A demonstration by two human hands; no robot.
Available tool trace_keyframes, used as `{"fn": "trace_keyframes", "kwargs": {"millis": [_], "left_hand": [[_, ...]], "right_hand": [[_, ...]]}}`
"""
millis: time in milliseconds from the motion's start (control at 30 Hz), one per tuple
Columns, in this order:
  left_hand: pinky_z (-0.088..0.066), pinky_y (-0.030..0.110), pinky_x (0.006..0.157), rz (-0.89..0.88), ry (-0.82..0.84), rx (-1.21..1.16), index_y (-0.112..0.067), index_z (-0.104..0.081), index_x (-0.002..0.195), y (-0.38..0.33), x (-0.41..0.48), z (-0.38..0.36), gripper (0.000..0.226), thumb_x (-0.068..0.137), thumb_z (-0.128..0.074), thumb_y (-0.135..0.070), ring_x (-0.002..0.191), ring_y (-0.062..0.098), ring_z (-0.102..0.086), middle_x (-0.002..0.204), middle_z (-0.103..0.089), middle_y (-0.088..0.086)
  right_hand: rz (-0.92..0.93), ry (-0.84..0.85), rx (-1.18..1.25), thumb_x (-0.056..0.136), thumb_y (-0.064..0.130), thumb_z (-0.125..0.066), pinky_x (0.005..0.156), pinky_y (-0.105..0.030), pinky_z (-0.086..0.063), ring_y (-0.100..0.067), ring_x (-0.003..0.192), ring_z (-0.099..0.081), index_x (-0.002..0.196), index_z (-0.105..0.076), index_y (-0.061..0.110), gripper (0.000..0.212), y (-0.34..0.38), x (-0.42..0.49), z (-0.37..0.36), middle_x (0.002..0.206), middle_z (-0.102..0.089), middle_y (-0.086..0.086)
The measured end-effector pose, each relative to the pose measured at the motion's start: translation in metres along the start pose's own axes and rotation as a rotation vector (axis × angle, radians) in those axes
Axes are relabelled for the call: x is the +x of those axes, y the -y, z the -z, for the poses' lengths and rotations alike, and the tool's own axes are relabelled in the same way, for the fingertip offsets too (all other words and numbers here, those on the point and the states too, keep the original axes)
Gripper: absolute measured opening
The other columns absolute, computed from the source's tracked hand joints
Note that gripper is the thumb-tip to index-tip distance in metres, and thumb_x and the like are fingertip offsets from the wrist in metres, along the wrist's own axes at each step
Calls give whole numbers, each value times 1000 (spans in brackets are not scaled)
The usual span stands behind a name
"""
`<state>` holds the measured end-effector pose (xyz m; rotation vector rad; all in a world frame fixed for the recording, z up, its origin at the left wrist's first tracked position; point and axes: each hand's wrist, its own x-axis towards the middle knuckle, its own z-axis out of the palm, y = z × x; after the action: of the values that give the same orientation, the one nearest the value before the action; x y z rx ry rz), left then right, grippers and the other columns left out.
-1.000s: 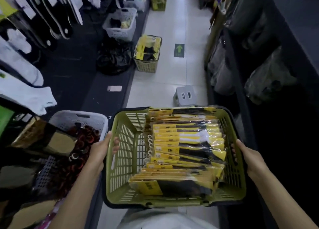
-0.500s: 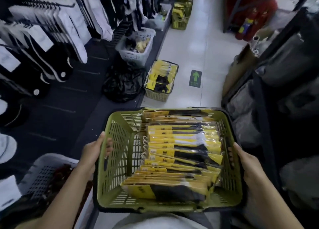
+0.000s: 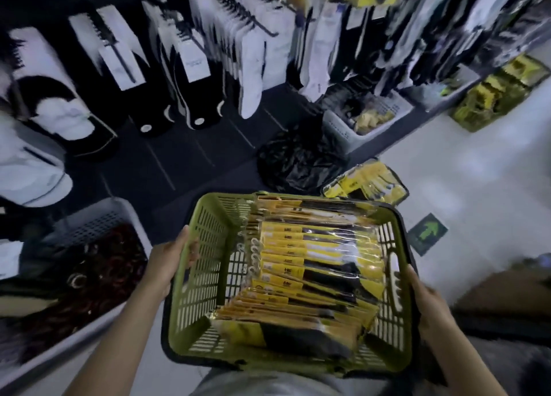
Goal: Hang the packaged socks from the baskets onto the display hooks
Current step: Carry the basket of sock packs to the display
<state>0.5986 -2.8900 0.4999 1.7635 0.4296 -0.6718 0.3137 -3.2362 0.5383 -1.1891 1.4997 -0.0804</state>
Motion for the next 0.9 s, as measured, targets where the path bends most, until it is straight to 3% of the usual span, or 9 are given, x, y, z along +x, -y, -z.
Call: {"fn": "trace_keyframes", "kwargs": {"millis": [167,267,433,567,700,900], "left_hand": [[-54,35,69,107,-156,-115,-12,-71,70,3,11,5,40,88,-61,-46,63,21,-66,67,-71,5],[-50,38,72,119,-211,-196,-11,-70,73,11,13,7,38,89,-61,-44,63,21,-63,69,-69,7],[-45,33,59,116,-360,-301,-11,-64,70,35,20,-3,33,92,-59,-35,40,8,-57,61,-62,3],[-43,29,57,166,-481,-402,-10,-64,75,78,25,-25,30,93,-59,-35,43,6,-57,66,-62,3],[-47,35,66,295,-614,-524,-14,-69,69,130,36,-61,32,88,-64,-39,59,17,-60,70,-66,4],[-52,38,76,404,-668,-534,-12,-71,73,217,67,-106,35,85,-65,-44,62,21,-62,73,-69,6]], "right_hand": [[55,109,-98,88,44,-60,59,-33,-48,-21,64,-58,91,-66,6,39,49,39,-36,75,-63,-10],[53,154,-166,90,42,-60,63,-35,-49,-22,65,-55,90,-66,6,37,70,63,-61,75,-60,-10],[69,229,-349,90,43,-59,54,-31,-46,-22,58,-53,81,-63,4,41,88,117,-103,67,-57,-11],[92,328,-483,91,43,-58,57,-32,-46,-24,59,-56,86,-63,3,41,92,180,-144,70,-61,-12],[87,396,-665,90,49,-57,58,-32,-50,-26,60,-61,75,-65,6,46,86,247,-179,68,-64,-11],[112,426,-827,90,57,-50,80,-45,-54,-37,89,-66,106,-68,4,57,43,323,-217,98,-68,-21]]}}
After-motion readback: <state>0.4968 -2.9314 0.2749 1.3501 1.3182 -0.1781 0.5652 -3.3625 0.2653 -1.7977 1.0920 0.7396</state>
